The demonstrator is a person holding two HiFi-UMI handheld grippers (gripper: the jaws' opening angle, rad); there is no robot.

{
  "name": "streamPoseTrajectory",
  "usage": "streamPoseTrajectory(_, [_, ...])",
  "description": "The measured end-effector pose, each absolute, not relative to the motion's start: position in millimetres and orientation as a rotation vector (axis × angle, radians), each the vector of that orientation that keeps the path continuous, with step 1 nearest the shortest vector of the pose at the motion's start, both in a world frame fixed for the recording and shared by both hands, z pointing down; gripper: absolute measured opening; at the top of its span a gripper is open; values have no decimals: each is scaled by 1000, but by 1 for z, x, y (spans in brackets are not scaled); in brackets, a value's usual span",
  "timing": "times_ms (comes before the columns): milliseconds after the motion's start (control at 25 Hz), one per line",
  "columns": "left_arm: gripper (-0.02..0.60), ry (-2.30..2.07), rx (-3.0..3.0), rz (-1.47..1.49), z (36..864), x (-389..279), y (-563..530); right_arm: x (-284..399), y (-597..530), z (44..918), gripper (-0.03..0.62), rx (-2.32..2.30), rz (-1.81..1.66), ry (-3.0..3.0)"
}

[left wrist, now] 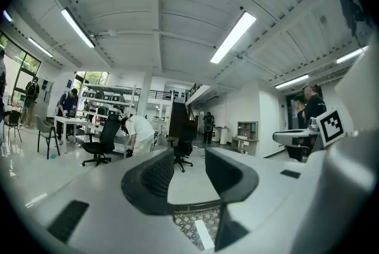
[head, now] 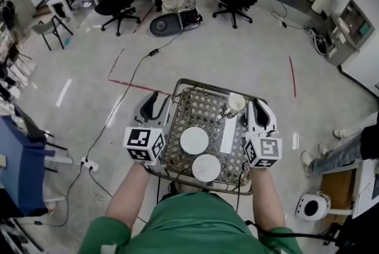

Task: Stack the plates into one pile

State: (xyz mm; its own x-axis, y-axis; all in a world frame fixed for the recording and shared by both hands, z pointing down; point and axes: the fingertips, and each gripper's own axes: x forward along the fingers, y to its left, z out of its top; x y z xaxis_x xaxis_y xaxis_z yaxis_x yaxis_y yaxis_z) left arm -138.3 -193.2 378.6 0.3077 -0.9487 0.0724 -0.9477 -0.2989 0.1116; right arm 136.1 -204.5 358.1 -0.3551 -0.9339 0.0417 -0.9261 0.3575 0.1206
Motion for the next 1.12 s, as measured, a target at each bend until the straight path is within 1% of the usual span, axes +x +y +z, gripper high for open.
streamPoseTrajectory(240, [175,-1731,2424,-44,378,-127,-195,143,-199,346,63,1706,-109,-2582])
streamPoseTrajectory(520, [175,-1717,2409,-19,387,-115,-196,144,-197,339,63,1675,-221,-2567])
streamPoseTrajectory(1120, [175,-1723,2390,49,396,-97,-203,160,-211,350,63,1664,-187,-2573])
